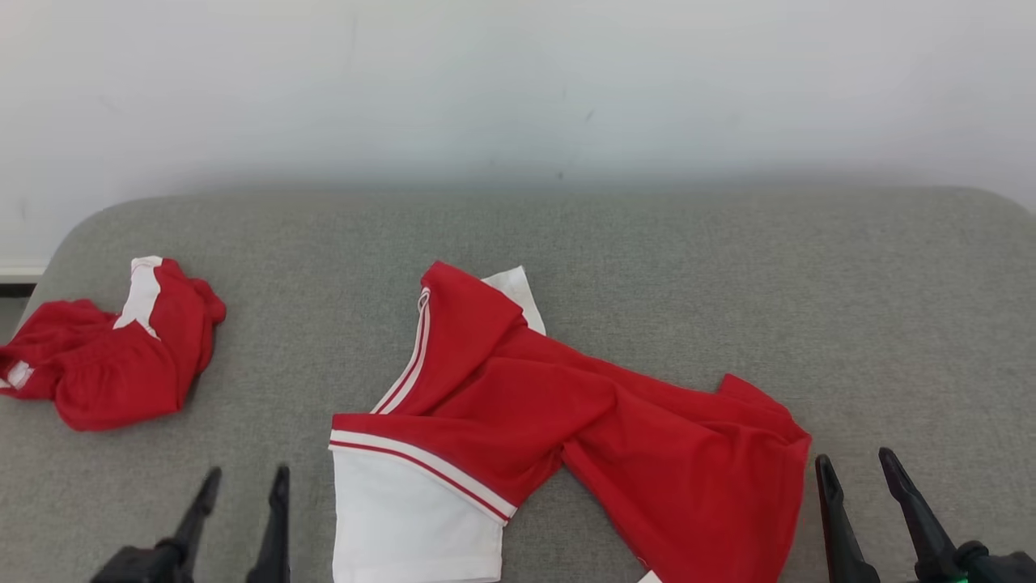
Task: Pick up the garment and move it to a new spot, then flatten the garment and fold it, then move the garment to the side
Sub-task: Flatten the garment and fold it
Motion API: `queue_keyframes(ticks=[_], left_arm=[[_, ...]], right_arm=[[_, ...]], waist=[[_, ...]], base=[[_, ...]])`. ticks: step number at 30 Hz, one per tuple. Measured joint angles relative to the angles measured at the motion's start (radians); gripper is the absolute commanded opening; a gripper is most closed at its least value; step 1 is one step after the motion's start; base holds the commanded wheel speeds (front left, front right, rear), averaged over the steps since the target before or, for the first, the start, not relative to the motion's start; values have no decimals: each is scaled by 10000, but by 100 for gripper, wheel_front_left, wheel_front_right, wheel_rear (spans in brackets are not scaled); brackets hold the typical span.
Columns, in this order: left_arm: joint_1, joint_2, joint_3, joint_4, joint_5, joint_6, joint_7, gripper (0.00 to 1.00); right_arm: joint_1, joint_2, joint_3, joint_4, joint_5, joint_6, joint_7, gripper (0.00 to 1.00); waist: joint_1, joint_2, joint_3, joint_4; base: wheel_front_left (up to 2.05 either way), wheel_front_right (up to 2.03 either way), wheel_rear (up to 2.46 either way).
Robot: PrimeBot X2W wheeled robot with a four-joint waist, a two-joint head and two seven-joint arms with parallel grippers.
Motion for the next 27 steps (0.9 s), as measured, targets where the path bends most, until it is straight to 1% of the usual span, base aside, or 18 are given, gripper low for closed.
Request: queue_keyframes(ticks=[2, 3, 4, 5, 8, 12, 17, 19, 24, 27], left_arm=[[120, -368, 692, -382, 648, 63, -12, 100], [348, -763, 1306, -621, 1137, 27, -10, 100], [463, -976, 1590, -729, 1455, -35, -12, 100], [463, -976, 1590, -729, 1455, -35, -12, 100], [692, -1559, 2320, -915, 2178, -307, -12, 100], [905, -2291, 3108, -849, 2786, -897, -12, 100], [947, -2978, 3785, -604, 3440, -1576, -12, 100], [948, -3170, 4015, -476, 3607, -1824, -12, 100], [927, -3538, 4326, -178, 4199, -2299, -12, 100], [889, -3712, 4380, 100, 4487, -2500, -10, 100]], right_arm=[[88, 25, -82, 82, 8, 0, 0, 100], [119, 42, -171, 182, 46, 0, 0, 100], [124, 48, -221, 278, 56, 0, 0, 100], [124, 48, -221, 278, 56, 0, 0, 100], [136, 52, -336, 535, 127, 0, 0, 100], [31, -46, -374, 867, 207, 0, 0, 100], [-659, -485, -232, 1523, 293, 0, 6, 100], [-1063, -671, -180, 1914, 374, 0, 219, 100], [-2442, -1164, 146, 2872, 539, 0, 1323, 100], [-3245, -1386, 464, 3492, 667, 0, 2056, 100]], waist=[[0, 0, -71, -63], [0, 0, -108, -130], [1, 0, -123, -161], [1, 0, -123, -161], [1, 0, -151, -231], [1, 0, -189, -263], [1, 0, -227, -228], [1, 0, -238, -196], [1, 0, -231, -68], [1, 0, -180, 41]], base=[[0, 0, 0], [0, 0, 0], [0, 0, 0], [0, 0, 0], [0, 0, 0], [0, 0, 0], [0, 0, 0], [0, 0, 0], [0, 0, 0], [0, 0, 0]])
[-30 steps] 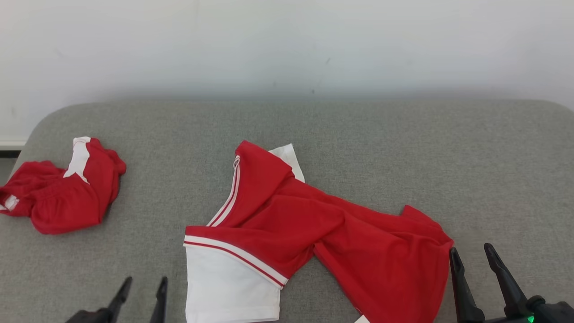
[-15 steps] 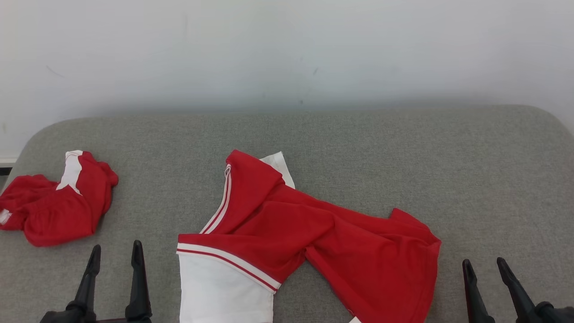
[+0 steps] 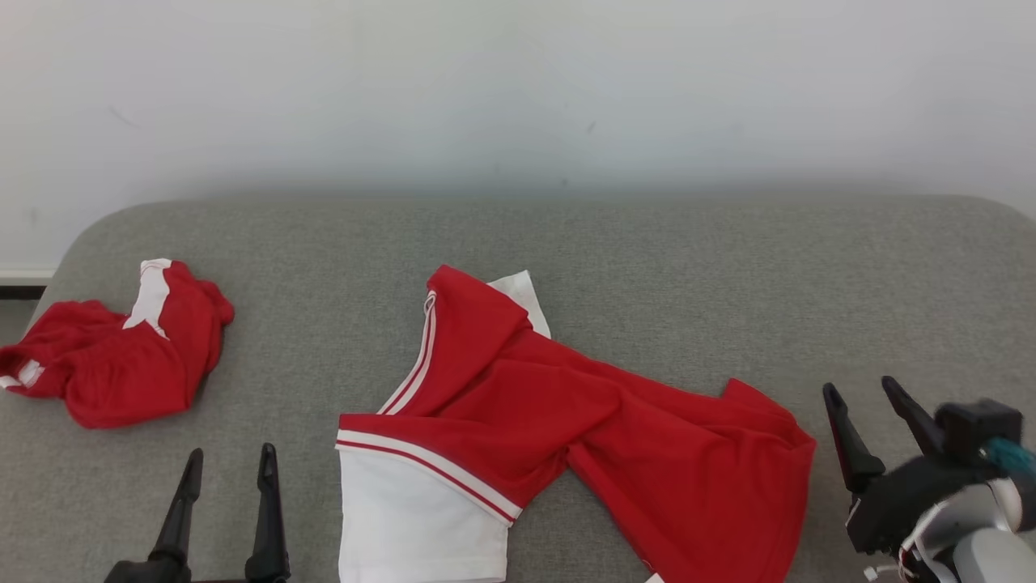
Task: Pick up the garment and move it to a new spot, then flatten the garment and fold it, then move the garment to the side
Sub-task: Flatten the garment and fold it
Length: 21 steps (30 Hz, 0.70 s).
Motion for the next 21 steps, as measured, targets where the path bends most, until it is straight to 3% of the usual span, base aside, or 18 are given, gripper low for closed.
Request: queue_keyframes(ticks=[9, 21], left_arm=[[-335, -393, 117, 554, 514, -495, -2, 100], [-520, -706, 412, 878, 826, -823, -2, 100]], right_arm=[[-1561, -360, 1181, 1969, 644, 0, 1912, 100], [-2478, -535, 2604, 4010, 1572, 0, 2982, 100]], waist=[[1, 0, 199, 469], [1, 1, 439, 765]], base=[[0, 0, 0], [0, 0, 0]])
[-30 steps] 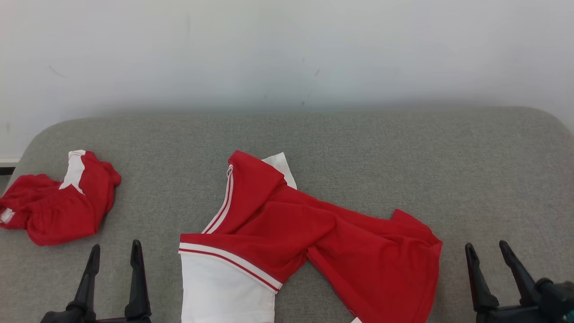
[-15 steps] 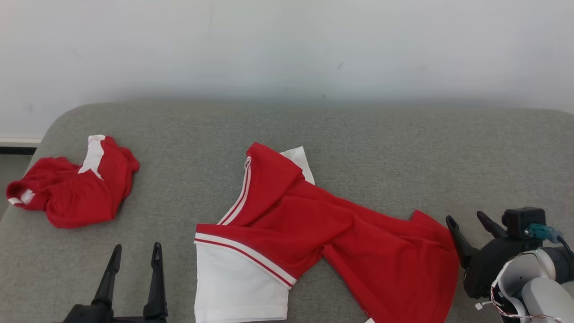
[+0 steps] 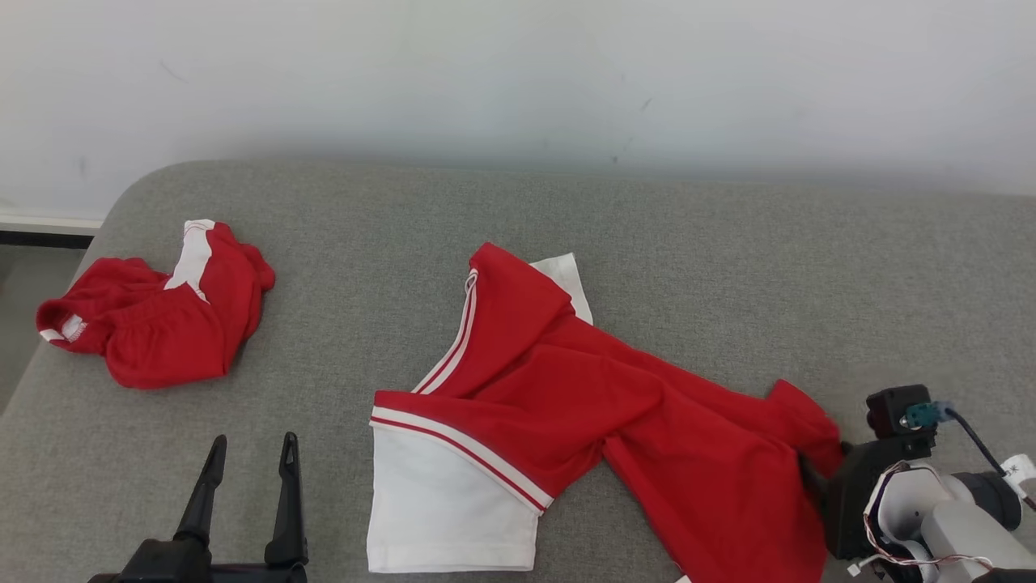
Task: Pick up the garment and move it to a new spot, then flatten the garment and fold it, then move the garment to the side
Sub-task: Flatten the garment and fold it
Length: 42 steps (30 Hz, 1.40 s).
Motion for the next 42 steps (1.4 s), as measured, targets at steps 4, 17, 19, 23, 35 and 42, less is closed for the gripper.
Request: queue_keyframes(ticks=[4, 17, 19, 23, 35, 42], left_arm=[[-57, -82, 52, 71, 71, -86, 0, 100], [-53, -295, 142, 121, 305, -247, 0, 100], [-51, -311, 150, 121, 316, -253, 0, 100], [-56, -364, 165, 174, 355, -337, 0, 100], [-91, -412, 382, 362, 456, -428, 0, 100], [169, -401, 608, 226, 500, -426, 0, 100]], right_arm=[[-175, -36, 571, 311, 391, 0, 374, 0], [-2234, -1018, 79, 786, 731, 0, -2067, 0], [-2546, -1135, 58, 926, 721, 0, -2247, 0], [-3052, -1187, 136, 1371, 614, 0, -2558, 33], [-3527, -1174, -13, 2190, -4, 0, -4692, 100], [-2596, -1076, -564, 794, -25, 0, -4997, 100]], waist=[[0, -1, 4, 37], [-1, 0, -60, 22], [-1, 0, -44, 52], [0, 0, 54, 118], [-1, 0, -125, 1], [-1, 0, -385, -359]], base=[[0, 0, 0], [0, 0, 0], [0, 0, 0], [0, 0, 0], [0, 0, 0], [0, 0, 0]])
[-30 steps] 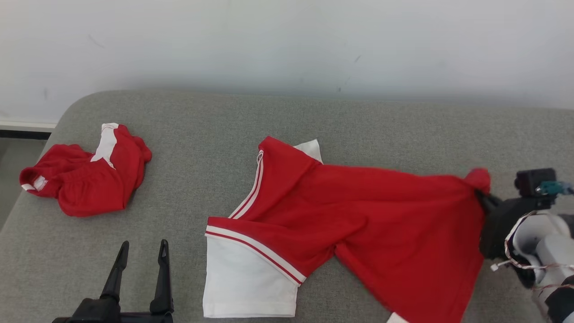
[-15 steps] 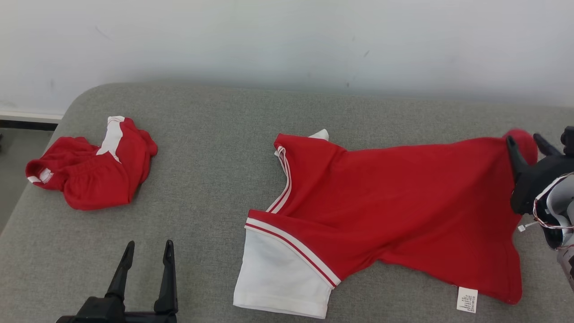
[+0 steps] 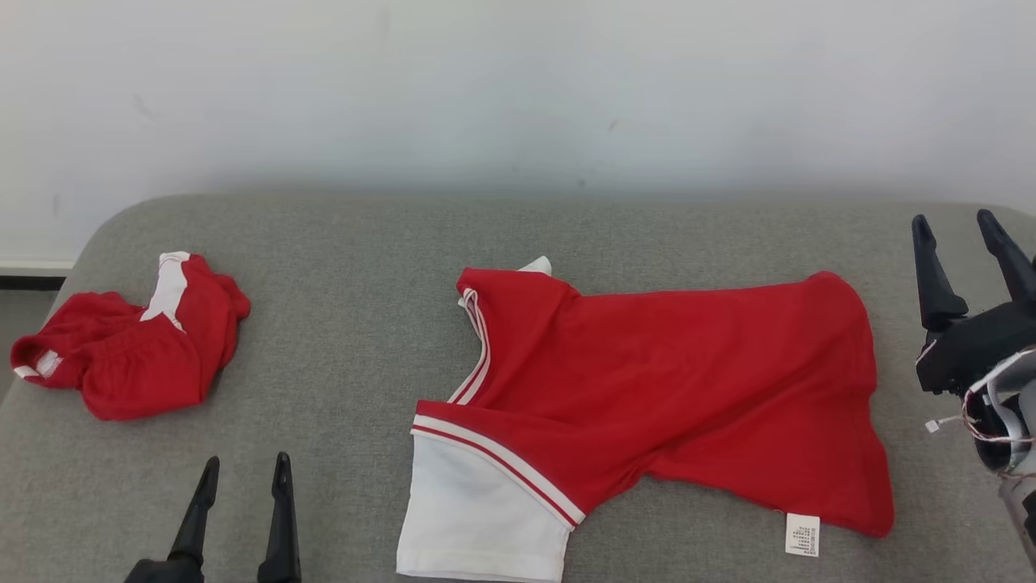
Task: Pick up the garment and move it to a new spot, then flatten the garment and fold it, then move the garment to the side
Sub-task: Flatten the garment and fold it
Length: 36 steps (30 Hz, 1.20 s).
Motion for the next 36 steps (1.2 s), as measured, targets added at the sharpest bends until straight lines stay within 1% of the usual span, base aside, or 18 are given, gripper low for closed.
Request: queue_keyframes(ticks=[5, 6, 9, 12, 18, 23, 29, 36], left_arm=[[268, -17, 157, -194, 38, 50, 0, 100], [305, -19, 219, -232, 40, 54, 0, 100], [320, -23, 267, -291, 46, 50, 0, 100], [328, -31, 278, -303, 81, 36, 0, 100], [333, -40, 301, -311, 113, 0, 0, 100], [354, -50, 364, -322, 117, -4, 0, 100], [463, -42, 407, -247, 163, -31, 0, 100], [625, 8, 462, -184, 219, -77, 0, 100]], right_arm=[[1631, 364, -1210, -2157, -489, 0, -23, 100], [2445, 658, -1720, -2980, -752, 0, -38, 100], [3602, 1143, -2332, -4203, -1116, 0, -40, 100], [4675, 1574, -2878, -5170, -1404, 0, -40, 100], [6445, 2439, -3651, -6696, -1854, 0, -40, 100], [7659, 3028, -3860, -7614, -2150, 0, -40, 100], [8608, 3634, -3950, -8165, -2422, 0, 82, 100], [8905, 3689, -4000, -8140, -2418, 0, 90, 100]], waist=[[-1, 0, -174, -350], [-1, 0, -209, -487], [-2, -1, -239, -656], [-2, 0, -248, -760], [-1, -1, -240, -814], [-2, 0, -235, -797], [-1, -1, -222, -753], [-1, -1, -241, -744]], base=[[0, 0, 0], [0, 0, 0], [0, 0, 0], [0, 0, 0], [0, 0, 0], [0, 0, 0], [0, 0, 0], [0, 0, 0]])
